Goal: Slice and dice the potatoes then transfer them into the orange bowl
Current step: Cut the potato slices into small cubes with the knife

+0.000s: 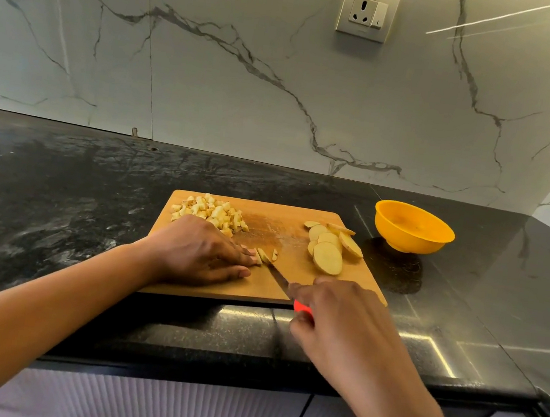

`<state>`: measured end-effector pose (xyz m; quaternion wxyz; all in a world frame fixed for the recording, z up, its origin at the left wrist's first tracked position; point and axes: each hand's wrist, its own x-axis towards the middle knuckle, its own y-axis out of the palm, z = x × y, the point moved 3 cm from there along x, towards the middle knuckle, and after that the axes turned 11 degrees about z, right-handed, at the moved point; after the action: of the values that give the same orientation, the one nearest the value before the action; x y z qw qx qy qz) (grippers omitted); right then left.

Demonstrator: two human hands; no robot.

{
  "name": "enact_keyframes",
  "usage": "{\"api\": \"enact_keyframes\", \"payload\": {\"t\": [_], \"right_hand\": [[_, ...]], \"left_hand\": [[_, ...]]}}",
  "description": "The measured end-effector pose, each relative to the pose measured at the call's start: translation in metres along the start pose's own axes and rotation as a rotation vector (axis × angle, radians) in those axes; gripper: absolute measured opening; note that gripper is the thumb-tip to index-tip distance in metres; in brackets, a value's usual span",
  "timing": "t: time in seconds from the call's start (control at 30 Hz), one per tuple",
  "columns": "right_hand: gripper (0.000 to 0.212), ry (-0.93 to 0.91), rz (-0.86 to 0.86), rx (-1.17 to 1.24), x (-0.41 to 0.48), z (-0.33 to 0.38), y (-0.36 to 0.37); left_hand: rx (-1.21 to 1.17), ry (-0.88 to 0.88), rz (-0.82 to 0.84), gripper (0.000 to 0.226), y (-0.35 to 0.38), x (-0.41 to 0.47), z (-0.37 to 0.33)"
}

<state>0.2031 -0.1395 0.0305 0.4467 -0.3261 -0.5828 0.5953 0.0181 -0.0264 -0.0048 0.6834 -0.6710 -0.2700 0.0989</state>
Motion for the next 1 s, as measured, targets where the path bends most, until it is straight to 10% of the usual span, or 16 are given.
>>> {"api": "enact_keyframes", "payload": {"t": [0.6,0.83,1.0], "right_hand": [[0.042,0.19,-0.197,0.042,0.036,-0.025,0.023],[0.043,0.21,-0.194,0.058,0.029,-0.036,0.033],[0.045,0.227,-0.192,0.073,0.022,-0.04,0.033]], "left_hand": [[0.087,-0.065,-0.176,0.053,-0.006,0.002,0.01],[-0.142,-0.134,0.439,0.051,-0.008,0.042,0.024],[-0.171,-0.08,0.534,0.041,-0.008,0.058,0.032]]}}
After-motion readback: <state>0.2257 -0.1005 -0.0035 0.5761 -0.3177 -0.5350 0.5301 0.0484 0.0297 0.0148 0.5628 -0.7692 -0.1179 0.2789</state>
